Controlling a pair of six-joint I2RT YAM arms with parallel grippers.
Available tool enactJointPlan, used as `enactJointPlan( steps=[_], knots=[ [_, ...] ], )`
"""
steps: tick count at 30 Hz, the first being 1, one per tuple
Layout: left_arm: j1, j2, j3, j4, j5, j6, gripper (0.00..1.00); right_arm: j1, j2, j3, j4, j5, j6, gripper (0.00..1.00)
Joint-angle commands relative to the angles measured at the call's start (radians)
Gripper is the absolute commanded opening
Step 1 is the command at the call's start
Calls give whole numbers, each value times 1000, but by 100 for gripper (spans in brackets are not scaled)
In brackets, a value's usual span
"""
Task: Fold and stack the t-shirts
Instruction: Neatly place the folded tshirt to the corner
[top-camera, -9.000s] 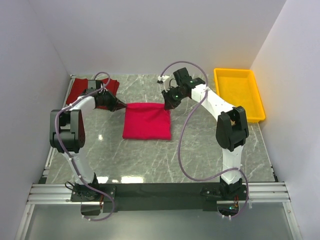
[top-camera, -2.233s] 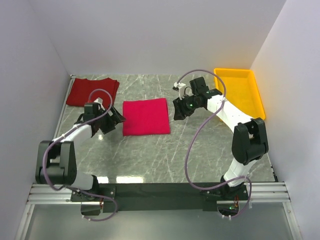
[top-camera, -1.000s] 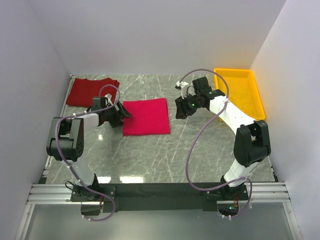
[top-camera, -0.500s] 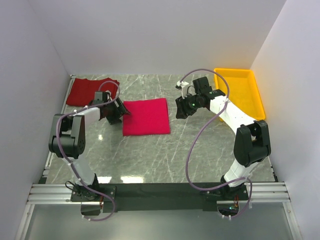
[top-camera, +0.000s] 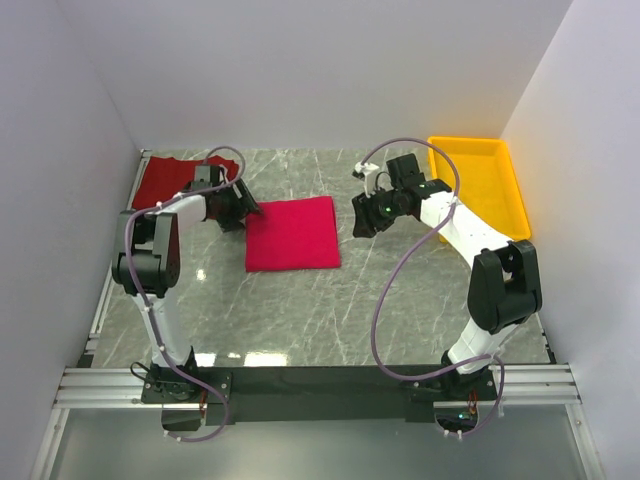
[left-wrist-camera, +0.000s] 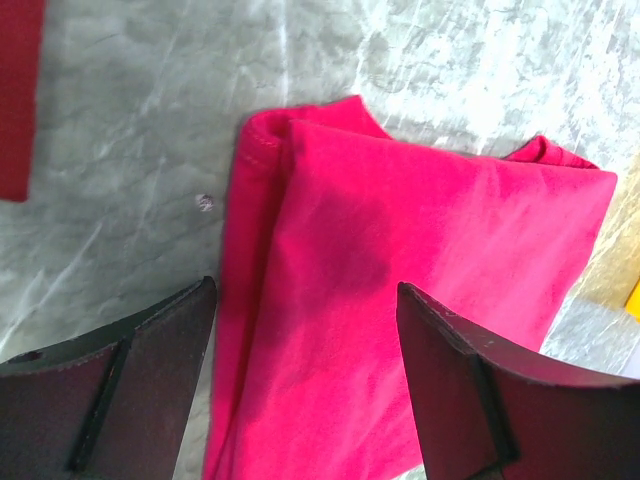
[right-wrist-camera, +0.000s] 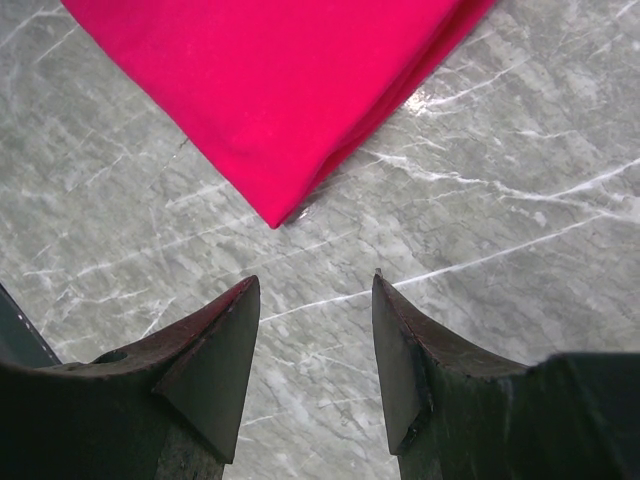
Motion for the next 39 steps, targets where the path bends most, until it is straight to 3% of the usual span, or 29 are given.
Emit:
enactJointPlan(
  steps=[1,15,30,37,39],
  knots=[
    [-27,65,-6,-83,-28,45,79,-18,-17,3,29,3,8,56],
    [-74,108,-44,-63,43,47,70,-40,-5,15,23,-8,12,56],
    [-80,145,-40,-26,106,21,32,-63,-11,14,25,-19,15,56],
    [-79,137,-80,55,181,3,1,-77,-18,12,25,-19,18,56],
    [-77,127,-93,91,213,0,1,-83,-18,11,26,-20,17,56]
  ],
)
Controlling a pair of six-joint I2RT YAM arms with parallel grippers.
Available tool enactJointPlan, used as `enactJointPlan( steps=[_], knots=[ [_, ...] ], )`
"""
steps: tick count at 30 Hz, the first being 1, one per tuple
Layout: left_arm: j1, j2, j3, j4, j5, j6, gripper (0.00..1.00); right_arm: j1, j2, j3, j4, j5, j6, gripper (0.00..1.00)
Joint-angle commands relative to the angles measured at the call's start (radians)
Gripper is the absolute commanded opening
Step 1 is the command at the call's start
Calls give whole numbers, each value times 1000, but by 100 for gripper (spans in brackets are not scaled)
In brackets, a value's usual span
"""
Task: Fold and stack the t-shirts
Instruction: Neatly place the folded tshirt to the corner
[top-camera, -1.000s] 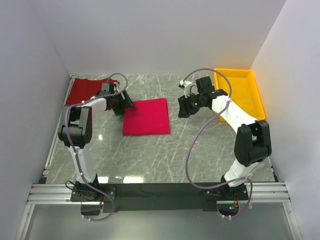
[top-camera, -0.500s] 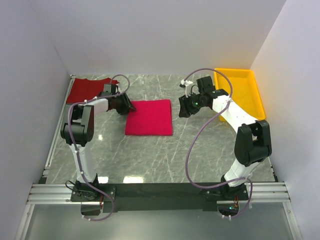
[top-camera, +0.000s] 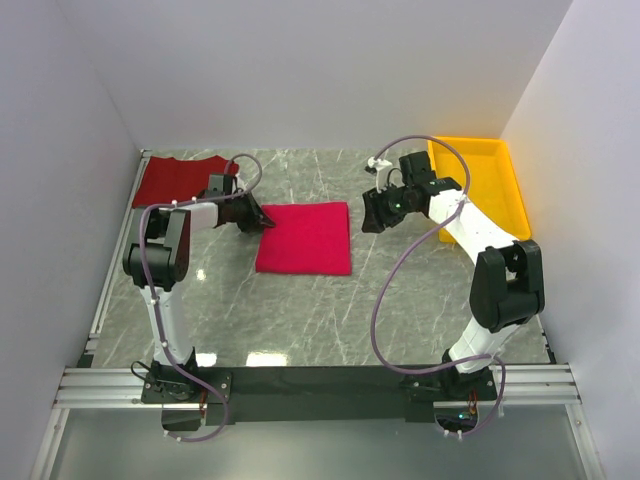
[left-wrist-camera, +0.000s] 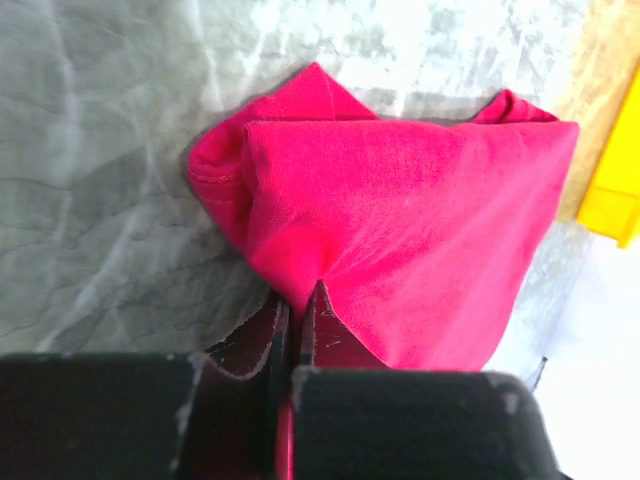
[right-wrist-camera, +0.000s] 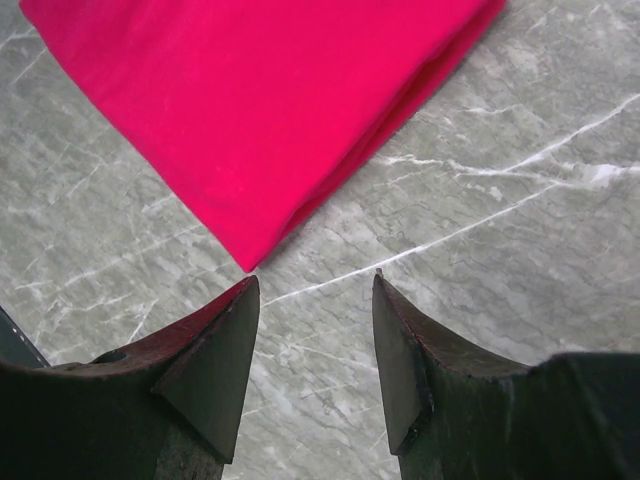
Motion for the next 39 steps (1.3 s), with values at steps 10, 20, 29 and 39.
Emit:
enactJointPlan(
  steps=[10,20,29,39],
  knots=[
    [12,-162,-62,-22,-57,113,1,-29,-25,0,34,-26,8,56],
    [41,-252,58,-152,-201,282,1,-37,-16,5,34,-32,8,56],
    [69,-284,144,-221,-273,376,1,-43,6,18,32,-39,8,56],
    [104,-325,210,-232,-356,485,1,-46,33,29,34,-55,11,56]
  ],
)
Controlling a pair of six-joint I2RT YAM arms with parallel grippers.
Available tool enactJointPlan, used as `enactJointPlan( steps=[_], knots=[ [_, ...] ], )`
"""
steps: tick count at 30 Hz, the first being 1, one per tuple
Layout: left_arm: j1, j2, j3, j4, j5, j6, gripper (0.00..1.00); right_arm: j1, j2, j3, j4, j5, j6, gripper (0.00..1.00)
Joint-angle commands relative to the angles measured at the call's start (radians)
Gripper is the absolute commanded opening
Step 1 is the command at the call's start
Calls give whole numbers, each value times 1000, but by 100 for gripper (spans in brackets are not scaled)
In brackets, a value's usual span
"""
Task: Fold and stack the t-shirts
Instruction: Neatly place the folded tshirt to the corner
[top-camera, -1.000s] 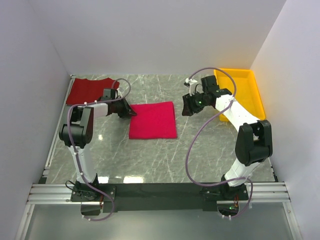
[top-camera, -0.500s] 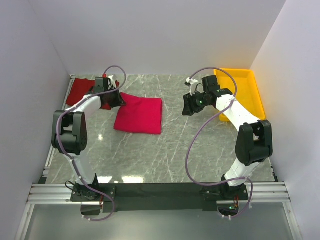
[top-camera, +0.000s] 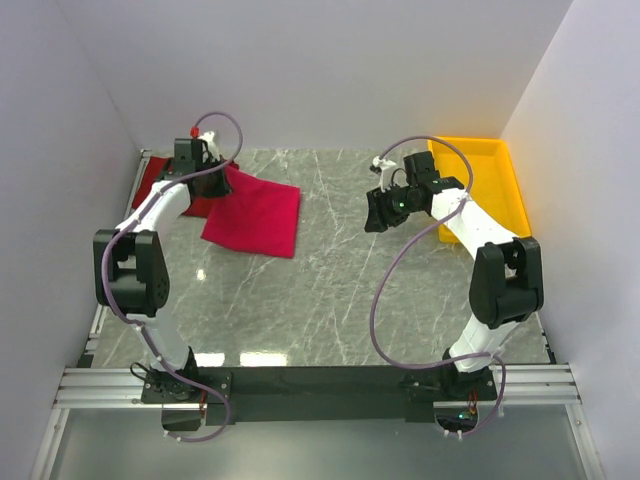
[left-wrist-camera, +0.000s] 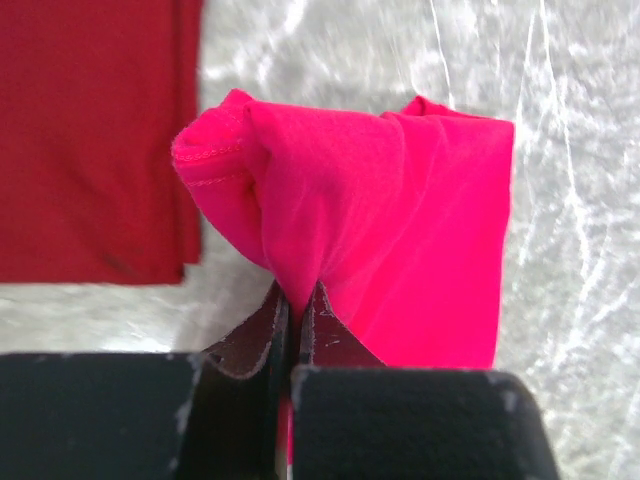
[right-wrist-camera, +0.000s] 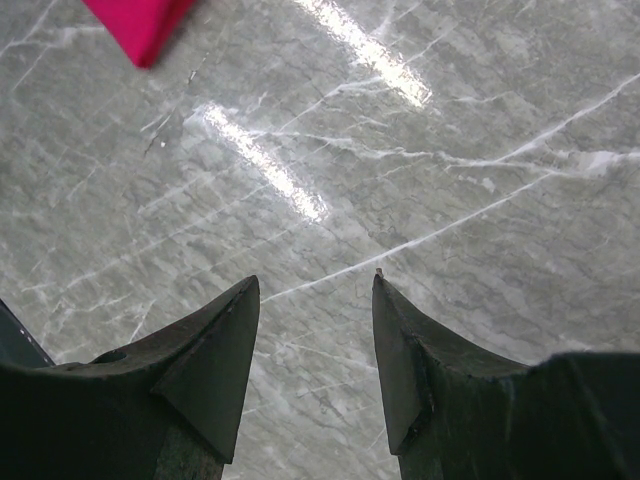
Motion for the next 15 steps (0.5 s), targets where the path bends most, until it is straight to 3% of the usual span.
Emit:
enactJointPlan(
  steps=[1,15],
  knots=[
    [19,-64,70,26,-49,72,1,-11,16,30,32,-27,6,56],
    [74,-3,251,64,-100,121,0,-21,57,55,28,-79,15,56]
  ],
)
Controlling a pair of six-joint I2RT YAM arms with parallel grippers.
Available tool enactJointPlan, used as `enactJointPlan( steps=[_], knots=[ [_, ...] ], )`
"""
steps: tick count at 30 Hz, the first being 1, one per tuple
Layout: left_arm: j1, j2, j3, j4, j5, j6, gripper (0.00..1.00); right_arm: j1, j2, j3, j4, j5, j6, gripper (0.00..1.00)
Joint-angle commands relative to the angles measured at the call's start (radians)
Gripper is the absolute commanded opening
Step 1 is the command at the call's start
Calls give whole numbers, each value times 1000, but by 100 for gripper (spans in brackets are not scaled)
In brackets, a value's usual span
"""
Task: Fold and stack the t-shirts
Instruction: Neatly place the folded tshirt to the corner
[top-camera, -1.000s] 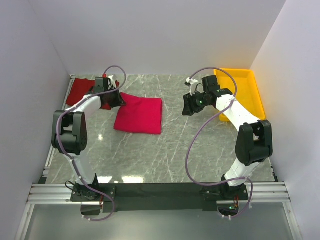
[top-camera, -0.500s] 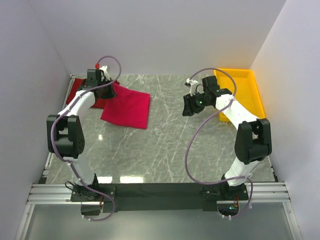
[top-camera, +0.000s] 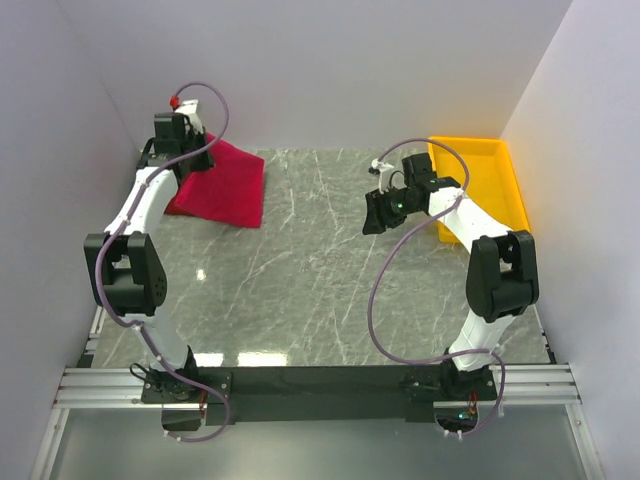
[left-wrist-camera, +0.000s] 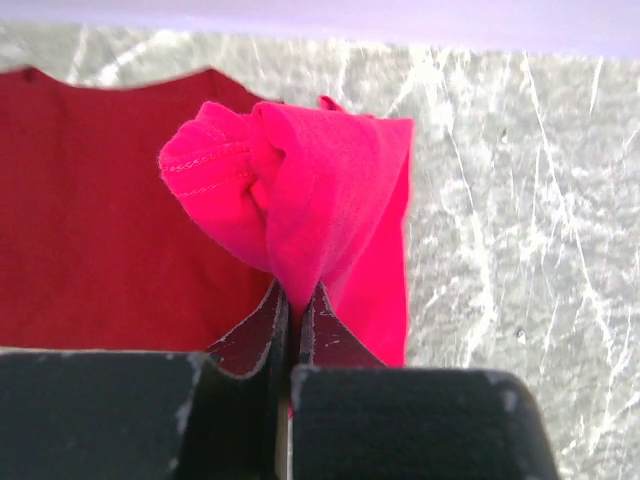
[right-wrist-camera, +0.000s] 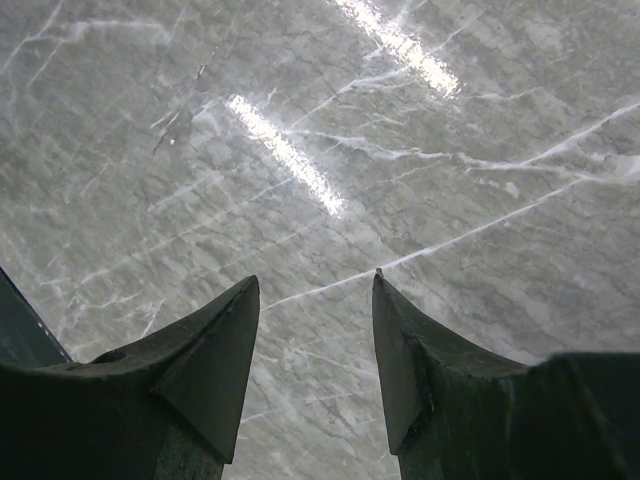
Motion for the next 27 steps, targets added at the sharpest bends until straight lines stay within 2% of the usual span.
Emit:
enactJointPlan(
  steps=[1,11,19,27],
  knots=[
    [24,-1,77,72,-21,37,1,-14,12,49,28,-33,8,56],
    [57,74,228,-5,-11,86,0,-32,36,38,43,-44,14,56],
    [94,181,442,-213,39,98,1,-43,52,35,50,-48,17,56],
    [168,196,478,-270,73,65,1,-46,61,33,53,-54,20,56]
  ],
)
